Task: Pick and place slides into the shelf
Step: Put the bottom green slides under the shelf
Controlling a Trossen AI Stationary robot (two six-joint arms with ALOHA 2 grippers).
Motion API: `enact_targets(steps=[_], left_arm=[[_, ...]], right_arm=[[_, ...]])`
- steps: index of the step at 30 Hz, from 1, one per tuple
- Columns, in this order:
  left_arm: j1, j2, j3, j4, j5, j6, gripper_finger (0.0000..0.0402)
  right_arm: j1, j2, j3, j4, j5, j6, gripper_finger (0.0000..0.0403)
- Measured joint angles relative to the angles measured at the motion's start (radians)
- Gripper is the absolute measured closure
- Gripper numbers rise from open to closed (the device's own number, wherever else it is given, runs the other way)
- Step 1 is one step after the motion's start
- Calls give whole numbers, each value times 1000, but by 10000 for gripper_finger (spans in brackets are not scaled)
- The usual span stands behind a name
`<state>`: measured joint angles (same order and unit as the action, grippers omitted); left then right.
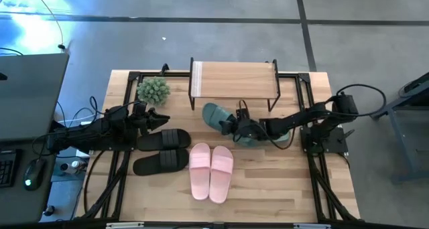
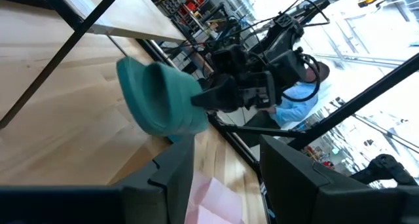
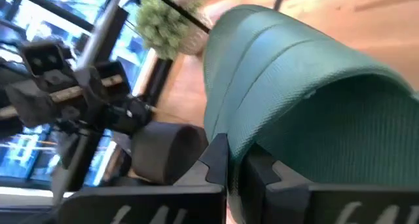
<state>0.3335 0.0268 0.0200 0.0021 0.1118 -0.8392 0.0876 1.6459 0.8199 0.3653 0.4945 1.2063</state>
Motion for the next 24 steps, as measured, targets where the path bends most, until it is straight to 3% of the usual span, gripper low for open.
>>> enact_targets(steps=[5, 18, 24], left_arm=[[0, 0, 0, 0, 0, 0, 243], [0, 0, 0, 0, 0, 0, 243], [0, 0, 0, 0, 0, 0, 243]], right_arm=[[-63, 0, 0, -18, -65, 88, 403], [-149, 7, 0, 4, 56, 224, 403], [-138, 106, 27, 39, 53, 283, 403]])
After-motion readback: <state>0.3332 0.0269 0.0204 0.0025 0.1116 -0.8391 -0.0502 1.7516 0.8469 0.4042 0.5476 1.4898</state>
